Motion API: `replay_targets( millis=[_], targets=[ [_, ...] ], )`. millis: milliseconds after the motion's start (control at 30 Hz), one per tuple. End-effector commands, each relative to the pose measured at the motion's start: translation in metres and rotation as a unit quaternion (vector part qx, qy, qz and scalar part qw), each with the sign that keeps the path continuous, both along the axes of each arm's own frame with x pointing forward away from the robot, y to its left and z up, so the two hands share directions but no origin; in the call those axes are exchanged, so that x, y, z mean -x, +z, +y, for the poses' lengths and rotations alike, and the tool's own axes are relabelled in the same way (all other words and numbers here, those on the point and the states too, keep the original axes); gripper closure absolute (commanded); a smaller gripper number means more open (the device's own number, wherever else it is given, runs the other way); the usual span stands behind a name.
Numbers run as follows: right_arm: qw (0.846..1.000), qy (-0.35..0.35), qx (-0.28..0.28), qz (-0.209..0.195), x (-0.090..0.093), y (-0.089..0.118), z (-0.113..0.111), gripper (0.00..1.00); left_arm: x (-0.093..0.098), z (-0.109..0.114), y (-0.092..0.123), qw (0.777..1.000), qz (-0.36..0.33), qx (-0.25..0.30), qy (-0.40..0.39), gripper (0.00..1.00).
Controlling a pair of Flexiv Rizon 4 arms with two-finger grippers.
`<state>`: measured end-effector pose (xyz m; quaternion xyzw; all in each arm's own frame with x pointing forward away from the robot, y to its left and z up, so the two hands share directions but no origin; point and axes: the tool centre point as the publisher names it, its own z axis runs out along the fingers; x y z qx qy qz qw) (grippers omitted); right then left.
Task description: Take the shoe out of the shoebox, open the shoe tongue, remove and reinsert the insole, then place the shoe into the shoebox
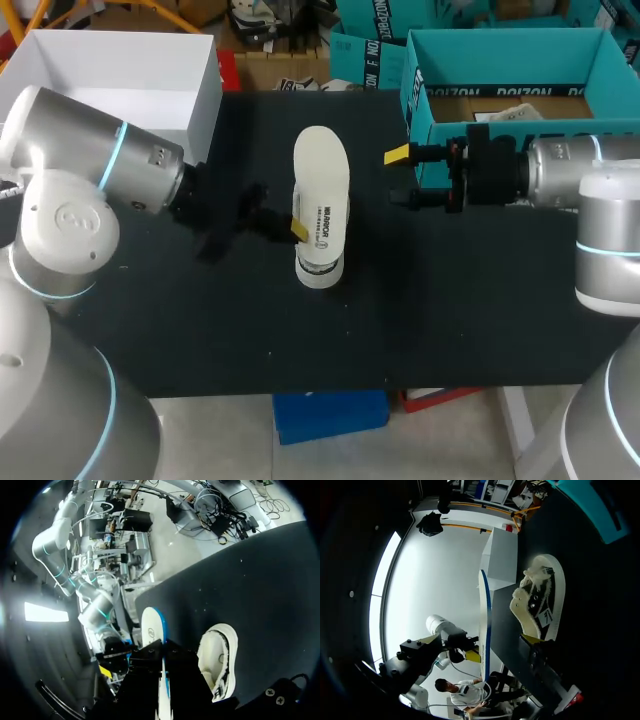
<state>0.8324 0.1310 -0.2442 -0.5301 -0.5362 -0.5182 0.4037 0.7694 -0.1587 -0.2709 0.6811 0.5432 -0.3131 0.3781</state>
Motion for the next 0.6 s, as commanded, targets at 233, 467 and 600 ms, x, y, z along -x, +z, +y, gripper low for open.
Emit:
replay_targets(
  millis=[233, 467, 600],
  targets=[
    [1.000, -0.001, 0.001, 0.000, 0.000, -0.001, 0.002, 0.00, 0.000, -0.001, -0.001, 1.000, -0.002, -0.001, 0.002, 1.00],
    [1.000, 0.030, -0.010, -0.003, -0.006, -0.006, -0.001, 0.00, 0.000, -0.001, -0.001, 1.000, -0.002, -0.001, 0.002, 1.00],
    [0.998, 0.067, -0.009, -0.002, -0.012, -0.015, 0.004, 0.00, 0.000, -0.001, -0.001, 1.000, -0.002, -0.001, 0.002, 1.00]
  ],
)
